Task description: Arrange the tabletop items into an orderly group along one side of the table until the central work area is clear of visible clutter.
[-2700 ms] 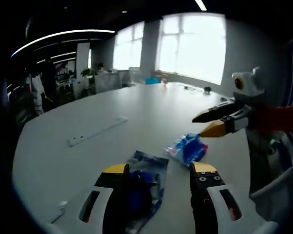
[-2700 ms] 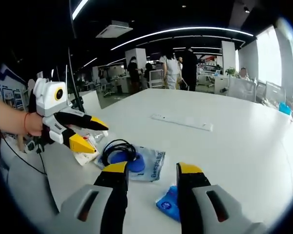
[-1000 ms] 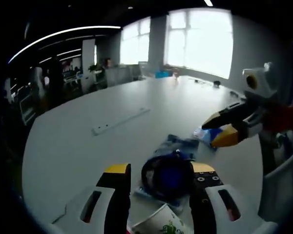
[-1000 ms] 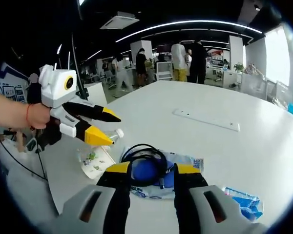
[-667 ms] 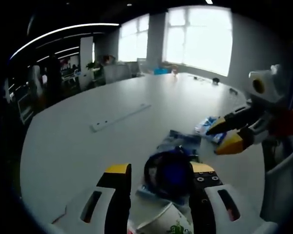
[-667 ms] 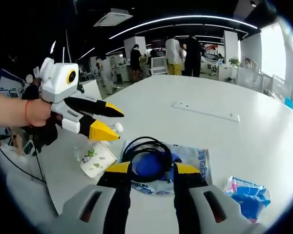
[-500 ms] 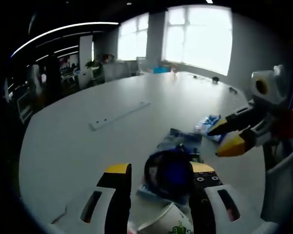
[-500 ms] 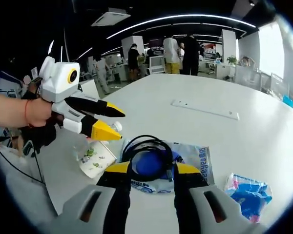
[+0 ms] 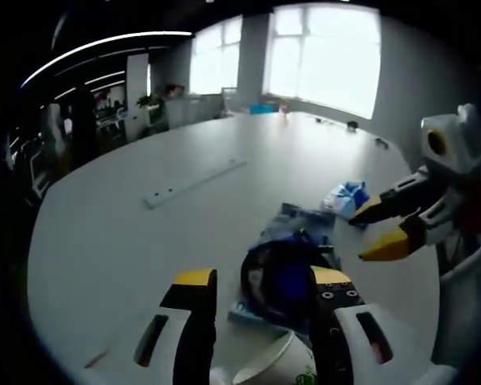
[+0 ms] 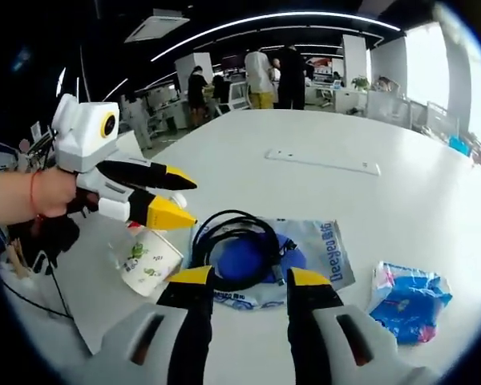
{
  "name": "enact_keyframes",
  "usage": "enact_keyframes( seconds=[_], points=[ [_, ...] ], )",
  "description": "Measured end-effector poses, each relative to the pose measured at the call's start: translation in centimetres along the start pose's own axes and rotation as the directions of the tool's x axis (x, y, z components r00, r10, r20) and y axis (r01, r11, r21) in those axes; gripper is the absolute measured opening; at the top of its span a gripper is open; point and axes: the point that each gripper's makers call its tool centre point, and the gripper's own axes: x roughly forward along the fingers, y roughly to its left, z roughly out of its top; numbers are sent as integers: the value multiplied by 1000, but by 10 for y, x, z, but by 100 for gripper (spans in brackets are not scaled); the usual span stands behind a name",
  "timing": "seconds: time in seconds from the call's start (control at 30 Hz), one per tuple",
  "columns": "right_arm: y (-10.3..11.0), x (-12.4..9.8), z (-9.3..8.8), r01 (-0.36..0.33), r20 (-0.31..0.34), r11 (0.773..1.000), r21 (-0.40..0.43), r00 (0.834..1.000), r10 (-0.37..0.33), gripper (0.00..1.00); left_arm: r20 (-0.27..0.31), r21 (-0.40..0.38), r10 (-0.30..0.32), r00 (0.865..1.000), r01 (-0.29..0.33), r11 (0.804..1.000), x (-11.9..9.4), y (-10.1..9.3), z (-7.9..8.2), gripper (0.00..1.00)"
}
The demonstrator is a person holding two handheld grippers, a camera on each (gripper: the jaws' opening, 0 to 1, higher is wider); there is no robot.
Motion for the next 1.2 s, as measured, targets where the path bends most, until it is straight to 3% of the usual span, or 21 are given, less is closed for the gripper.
enact_keyframes(
  seconds=[0.07,0.37,0.53,1.2],
  points=[
    [1,1,-2,10,-4,999,46,1000,-10,33,1,1,-2,1000,2,1000,2,2,0,41],
    [2,13,-11,60,-45,993,105,997,-56,30,-36,19,-1,999,2,1000,12,6,-2,41],
    [-1,18,-14,90,-39,975,202,996,-84,28,-45,28,-1,999,2,1000,18,9,-2,40],
    [-4,35,-30,145,-99,932,331,988,-119,26,-129,57,-19,991,26,998,40,10,-19,34]
  ],
)
